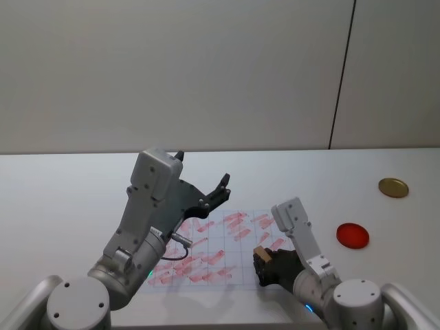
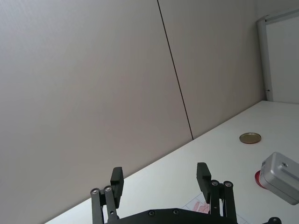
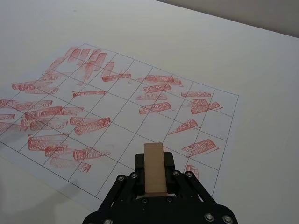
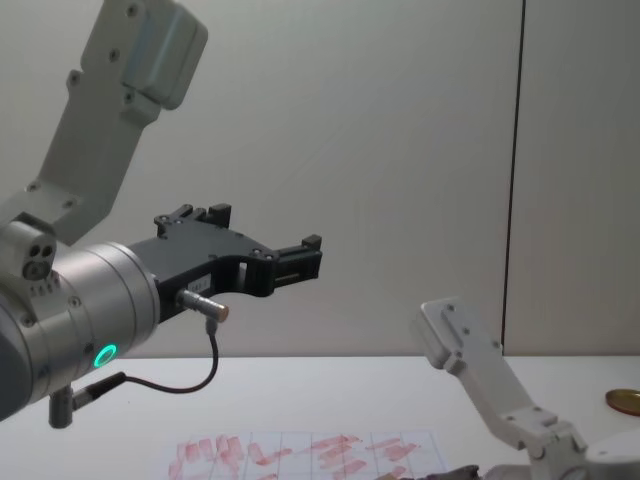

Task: Use the one hand to pick up the stamp and affix it onto the A4 paper.

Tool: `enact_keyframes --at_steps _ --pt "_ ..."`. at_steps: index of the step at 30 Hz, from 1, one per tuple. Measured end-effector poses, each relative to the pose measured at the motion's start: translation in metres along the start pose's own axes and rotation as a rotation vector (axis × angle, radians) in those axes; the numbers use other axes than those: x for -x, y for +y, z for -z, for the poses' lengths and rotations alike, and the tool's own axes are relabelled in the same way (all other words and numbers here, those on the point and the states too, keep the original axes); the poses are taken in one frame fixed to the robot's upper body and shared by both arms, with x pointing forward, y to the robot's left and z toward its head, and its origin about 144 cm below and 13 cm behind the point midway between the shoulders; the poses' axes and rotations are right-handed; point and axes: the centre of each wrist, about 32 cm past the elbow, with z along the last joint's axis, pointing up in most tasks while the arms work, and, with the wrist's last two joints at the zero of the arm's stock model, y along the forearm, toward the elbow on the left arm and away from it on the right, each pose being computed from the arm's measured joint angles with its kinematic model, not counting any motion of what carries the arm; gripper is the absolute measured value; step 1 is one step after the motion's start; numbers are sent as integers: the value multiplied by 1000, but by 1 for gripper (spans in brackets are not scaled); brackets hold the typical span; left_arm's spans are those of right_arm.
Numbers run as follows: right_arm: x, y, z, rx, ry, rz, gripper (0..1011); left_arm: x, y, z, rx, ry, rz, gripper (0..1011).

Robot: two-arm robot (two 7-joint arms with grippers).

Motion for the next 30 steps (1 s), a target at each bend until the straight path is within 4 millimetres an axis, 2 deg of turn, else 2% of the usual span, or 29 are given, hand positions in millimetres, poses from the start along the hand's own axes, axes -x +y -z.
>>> enact_keyframes --at_steps 24,30 --pt "4 0 4 -9 5 -4 220 0 0 0 0 0 0 993" --pt "3 -4 -5 -42 12 -3 220 0 0 0 0 0 0 993"
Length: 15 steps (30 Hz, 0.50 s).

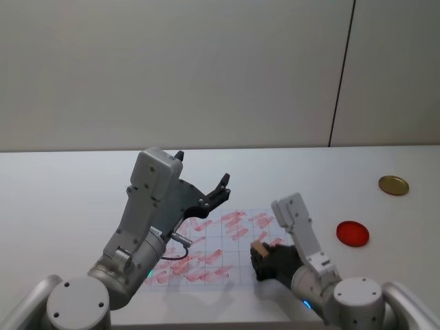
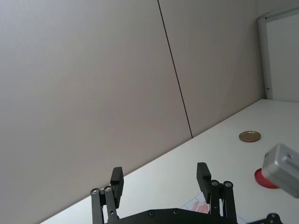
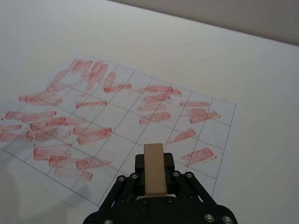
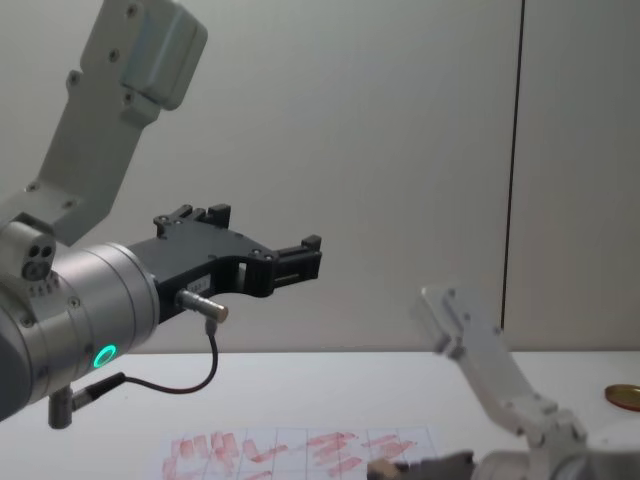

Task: Use the one hand to pick up the stamp and affix it onto the A4 paper.

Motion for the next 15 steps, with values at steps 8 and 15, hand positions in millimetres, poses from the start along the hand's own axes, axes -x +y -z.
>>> enact_keyframes --at_steps 8,15 --pt "0 -11 -23 -86 8 4 221 0 0 0 0 0 0 993" --pt "2 -21 -37 -138 11 3 221 0 0 0 0 0 0 993"
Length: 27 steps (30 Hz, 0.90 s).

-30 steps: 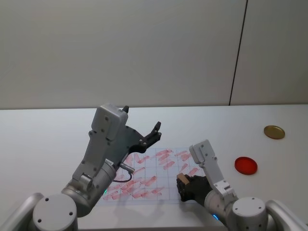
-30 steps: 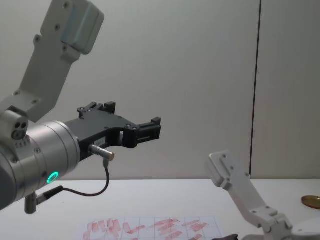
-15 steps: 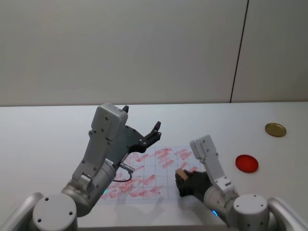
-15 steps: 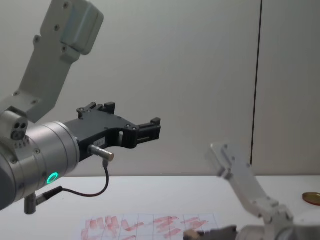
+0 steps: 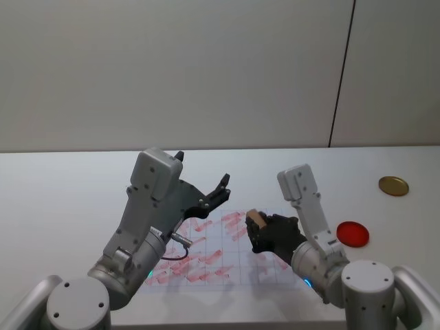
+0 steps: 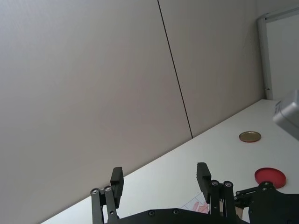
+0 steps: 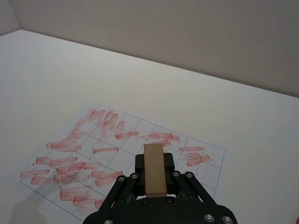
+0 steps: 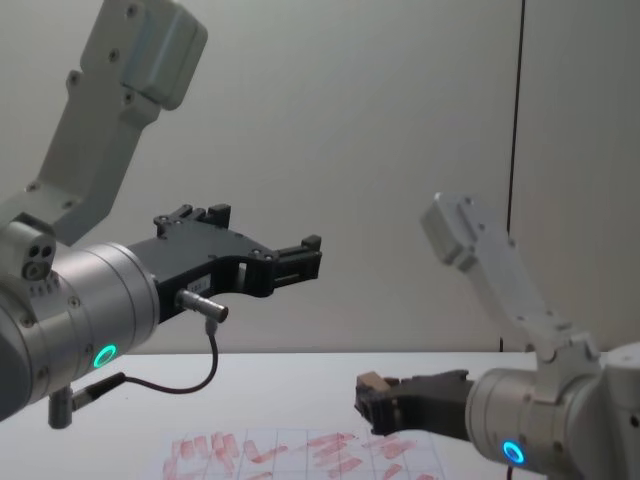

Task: Use the one hand to pick up the stamp and affix it onto the A4 paper.

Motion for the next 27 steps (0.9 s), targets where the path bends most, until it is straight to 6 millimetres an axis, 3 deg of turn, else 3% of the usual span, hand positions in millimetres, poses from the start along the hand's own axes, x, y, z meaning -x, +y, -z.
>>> enact_keyframes --at_steps 14,27 --pt "0 -10 -4 3 -9 23 220 0 0 0 0 0 0 993" --pt "-26 -18 8 38 -6 147 220 0 0 0 0 0 0 993"
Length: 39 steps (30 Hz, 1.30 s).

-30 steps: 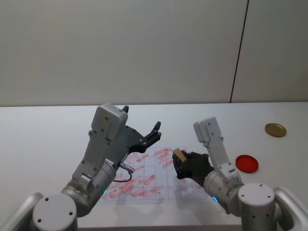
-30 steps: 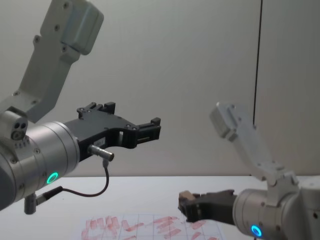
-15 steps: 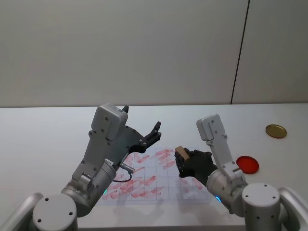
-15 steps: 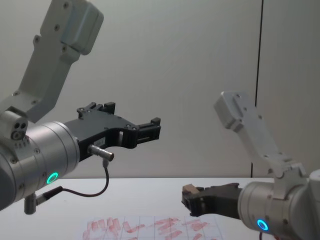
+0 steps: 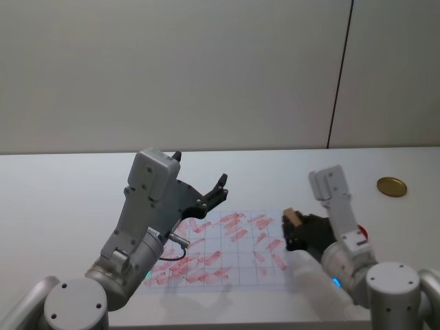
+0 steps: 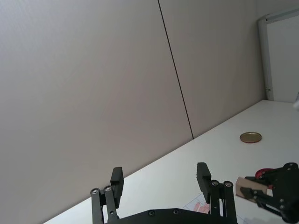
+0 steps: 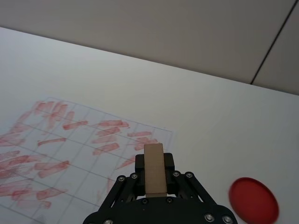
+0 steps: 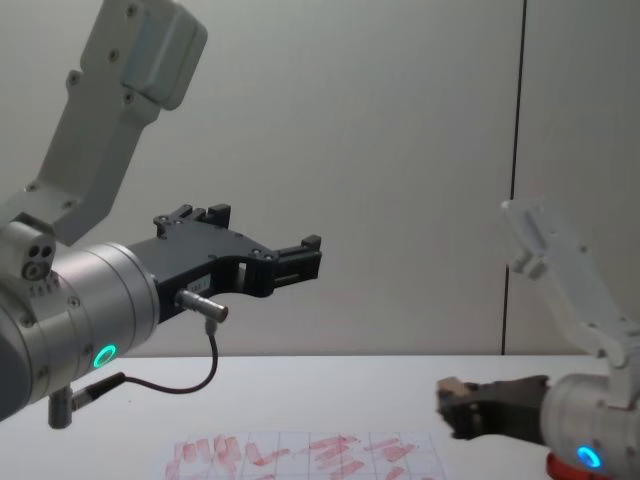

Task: Use the one hand to pick up the stamp and affix it onto the A4 paper.

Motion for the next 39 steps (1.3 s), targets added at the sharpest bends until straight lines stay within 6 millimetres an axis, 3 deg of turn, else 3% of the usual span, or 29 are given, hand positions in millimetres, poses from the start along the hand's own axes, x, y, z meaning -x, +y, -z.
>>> enact_keyframes --at_steps 19,39 --pt "-56 18 10 15 20 162 220 0 0 0 0 0 0 993" --pt "-82 33 22 92 19 225 220 0 0 0 0 0 0 993"
